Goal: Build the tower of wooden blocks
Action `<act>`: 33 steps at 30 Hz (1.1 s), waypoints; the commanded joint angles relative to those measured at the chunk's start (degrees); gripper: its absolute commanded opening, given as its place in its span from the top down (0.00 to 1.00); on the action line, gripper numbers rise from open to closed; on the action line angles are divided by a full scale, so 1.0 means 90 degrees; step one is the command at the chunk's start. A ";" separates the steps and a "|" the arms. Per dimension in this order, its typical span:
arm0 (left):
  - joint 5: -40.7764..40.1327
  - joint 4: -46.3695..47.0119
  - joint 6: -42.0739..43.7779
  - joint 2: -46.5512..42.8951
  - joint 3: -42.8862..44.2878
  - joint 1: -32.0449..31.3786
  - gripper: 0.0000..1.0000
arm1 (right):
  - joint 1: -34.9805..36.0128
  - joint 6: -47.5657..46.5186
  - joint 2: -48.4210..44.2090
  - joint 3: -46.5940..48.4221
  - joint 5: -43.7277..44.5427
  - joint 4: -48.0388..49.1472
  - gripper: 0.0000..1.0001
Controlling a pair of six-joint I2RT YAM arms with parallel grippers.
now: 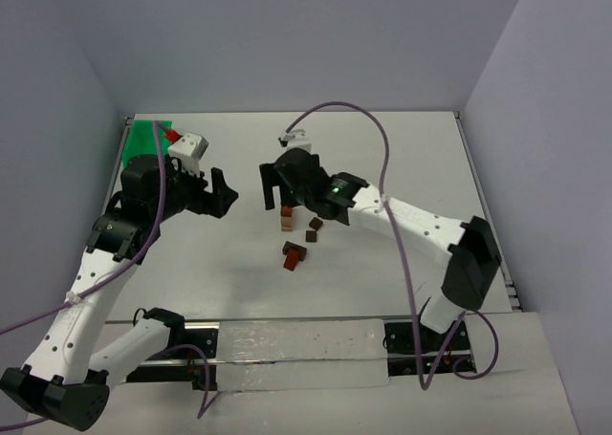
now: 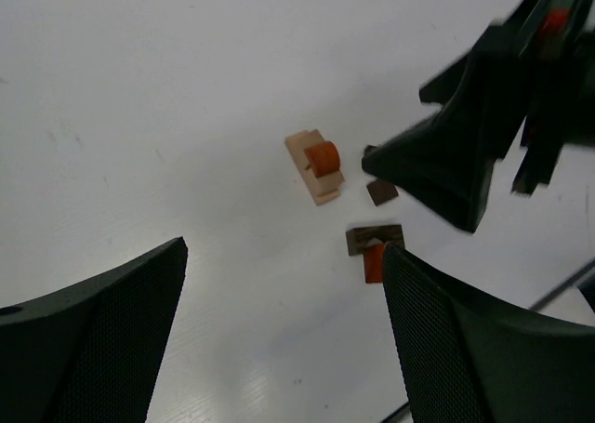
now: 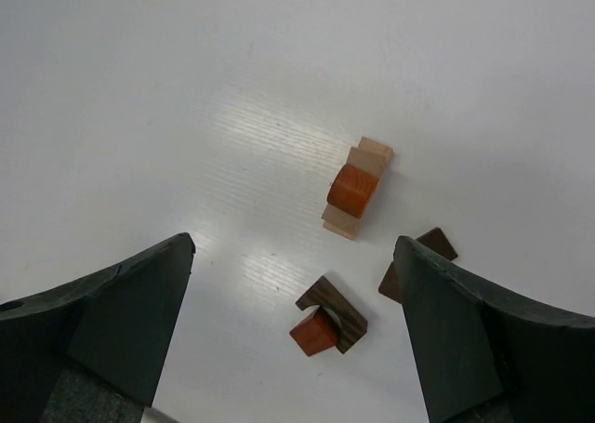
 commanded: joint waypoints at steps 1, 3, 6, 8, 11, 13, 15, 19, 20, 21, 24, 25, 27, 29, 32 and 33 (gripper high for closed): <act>0.1810 -0.0493 0.1179 0.0137 0.0126 0.0018 0.14 | -0.0682 -0.1087 -0.0977 0.0034 -0.1166 -0.0300 0.05; 0.2228 -0.0914 0.1776 0.0606 0.0245 -0.0074 0.19 | -0.1312 -0.1158 -0.1215 -0.0160 -0.1873 -0.0325 0.06; 0.2394 -0.1645 0.3009 0.1182 0.0502 -0.0565 0.23 | -0.2430 -0.1440 -0.1570 -0.0614 -0.3703 -0.0310 0.08; 0.2416 -0.1911 0.4033 0.1396 0.0528 -0.0885 0.25 | -0.3008 -0.1517 -0.1774 -0.0922 -0.4527 -0.0297 0.08; 0.2457 -0.1918 0.5162 0.1461 0.0366 -0.1236 0.26 | -0.3513 -0.1678 -0.1922 -0.1251 -0.5474 -0.0420 0.08; 0.2485 -0.1810 0.6008 0.1469 0.0201 -0.1511 0.26 | -0.3806 -0.1810 -0.1908 -0.1356 -0.5990 -0.0577 0.09; 0.2414 -0.1839 0.6824 0.1656 0.0162 -0.1825 0.26 | -0.4042 -0.1766 -0.1893 -0.1494 -0.6545 -0.0620 0.09; 0.2355 -0.1860 0.7587 0.2177 0.0061 -0.2206 0.27 | -0.4402 -0.1572 -0.1844 -0.1677 -0.7068 -0.0573 0.08; 0.2318 -0.1728 0.7657 0.2256 -0.0001 -0.2237 0.27 | -0.4544 -0.1514 -0.1844 -0.1773 -0.7130 -0.0533 0.08; 0.2306 -0.1384 0.7790 0.2379 -0.0154 -0.2294 0.28 | -0.4687 -0.1428 -0.1854 -0.1898 -0.7302 -0.0436 0.08; 0.2149 -0.0461 0.8013 0.2592 -0.0473 -0.2380 0.31 | -0.4815 -0.1310 -0.1887 -0.2081 -0.7592 -0.0204 0.07; 0.2115 -0.0276 0.8117 0.2667 -0.0503 -0.2403 0.32 | -0.4821 -0.1304 -0.1899 -0.2133 -0.7622 -0.0175 0.07; 0.2077 -0.0093 0.8176 0.2855 -0.0479 -0.2417 0.35 | -0.4836 -0.1309 -0.1955 -0.2241 -0.7644 -0.0093 0.07; 0.2045 0.0065 0.8185 0.3129 -0.0250 -0.2451 0.43 | -0.4852 -0.1281 -0.1990 -0.2325 -0.7606 -0.0029 0.07; 0.2004 -0.0018 0.8129 0.3527 0.0069 -0.2514 0.48 | -0.4889 -0.1255 -0.1983 -0.2370 -0.7573 0.0008 0.07; 0.1959 -0.0078 0.8115 0.3698 0.0163 -0.2524 0.48 | -0.4903 -0.1253 -0.1987 -0.2386 -0.7579 0.0023 0.07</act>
